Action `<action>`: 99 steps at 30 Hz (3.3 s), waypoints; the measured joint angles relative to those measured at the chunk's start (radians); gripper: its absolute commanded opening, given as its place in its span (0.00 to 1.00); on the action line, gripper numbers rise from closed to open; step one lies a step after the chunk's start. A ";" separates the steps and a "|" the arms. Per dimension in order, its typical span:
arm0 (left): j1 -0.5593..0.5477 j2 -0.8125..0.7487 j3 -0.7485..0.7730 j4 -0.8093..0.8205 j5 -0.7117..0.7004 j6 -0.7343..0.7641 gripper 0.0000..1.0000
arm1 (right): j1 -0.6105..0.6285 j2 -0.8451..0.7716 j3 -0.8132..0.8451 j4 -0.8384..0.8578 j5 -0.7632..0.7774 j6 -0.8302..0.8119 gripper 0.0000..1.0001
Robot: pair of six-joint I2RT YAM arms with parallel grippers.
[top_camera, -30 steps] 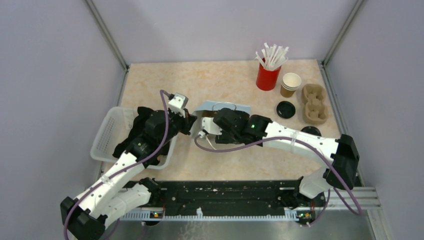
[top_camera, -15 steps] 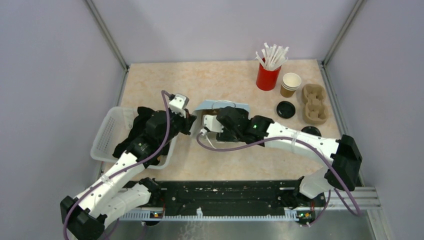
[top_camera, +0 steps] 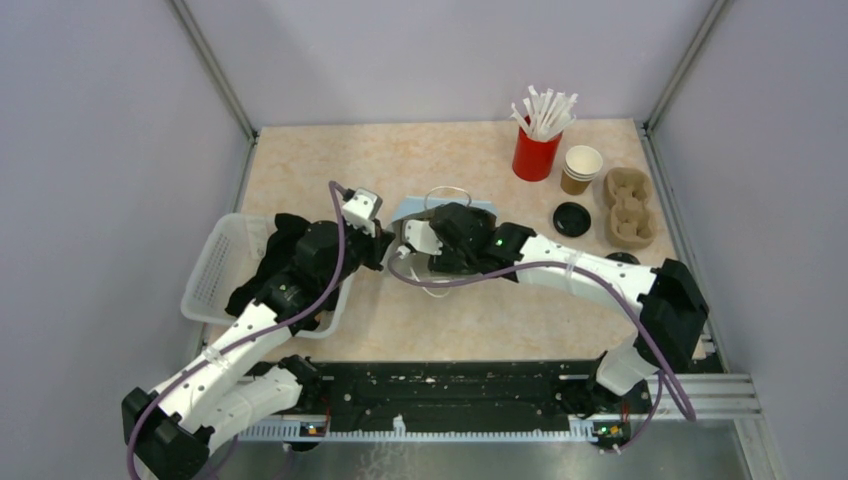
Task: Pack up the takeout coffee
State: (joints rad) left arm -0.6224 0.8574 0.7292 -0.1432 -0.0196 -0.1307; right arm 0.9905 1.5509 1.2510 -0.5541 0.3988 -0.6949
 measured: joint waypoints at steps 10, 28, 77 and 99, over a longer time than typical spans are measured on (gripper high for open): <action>-0.009 0.002 -0.012 0.012 0.003 0.003 0.00 | -0.027 0.003 0.011 -0.022 -0.008 0.010 0.54; -0.009 0.006 -0.011 0.008 0.009 0.003 0.00 | -0.051 0.038 0.011 0.030 -0.026 0.009 0.53; -0.009 0.051 0.032 -0.024 0.027 -0.002 0.00 | -0.125 0.081 -0.046 0.270 -0.111 -0.019 0.55; -0.027 0.053 0.231 -0.364 0.143 -0.194 0.00 | -0.039 0.067 0.093 -0.078 -0.185 0.045 0.54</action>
State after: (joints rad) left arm -0.6498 0.9104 0.9600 -0.5068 0.1238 -0.3248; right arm 0.9520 1.6180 1.3441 -0.6323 0.2142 -0.6498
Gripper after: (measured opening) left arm 0.006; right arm 0.724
